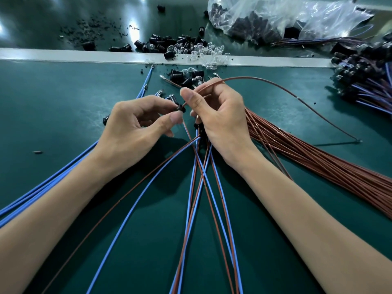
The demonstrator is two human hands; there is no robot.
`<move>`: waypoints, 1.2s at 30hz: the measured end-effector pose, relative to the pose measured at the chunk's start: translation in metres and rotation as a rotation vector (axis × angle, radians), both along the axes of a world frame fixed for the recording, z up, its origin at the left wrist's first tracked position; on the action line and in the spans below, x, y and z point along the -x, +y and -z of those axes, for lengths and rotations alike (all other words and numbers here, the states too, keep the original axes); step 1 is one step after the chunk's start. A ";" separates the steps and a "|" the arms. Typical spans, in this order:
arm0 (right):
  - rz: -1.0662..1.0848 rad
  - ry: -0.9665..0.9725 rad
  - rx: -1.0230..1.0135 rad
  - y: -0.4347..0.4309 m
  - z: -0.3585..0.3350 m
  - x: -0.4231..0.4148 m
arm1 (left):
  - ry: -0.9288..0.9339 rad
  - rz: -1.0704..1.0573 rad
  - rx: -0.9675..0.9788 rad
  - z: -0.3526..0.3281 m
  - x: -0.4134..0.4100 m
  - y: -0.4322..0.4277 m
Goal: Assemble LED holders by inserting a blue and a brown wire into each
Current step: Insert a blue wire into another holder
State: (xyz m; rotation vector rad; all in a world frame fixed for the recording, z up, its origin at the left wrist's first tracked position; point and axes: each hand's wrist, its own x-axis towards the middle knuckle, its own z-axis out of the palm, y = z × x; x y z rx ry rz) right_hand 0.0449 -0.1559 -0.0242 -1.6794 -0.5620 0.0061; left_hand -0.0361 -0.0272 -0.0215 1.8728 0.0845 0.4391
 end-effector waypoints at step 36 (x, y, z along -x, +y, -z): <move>-0.101 -0.185 0.059 -0.001 0.005 0.000 | -0.026 0.008 -0.030 0.004 0.001 0.000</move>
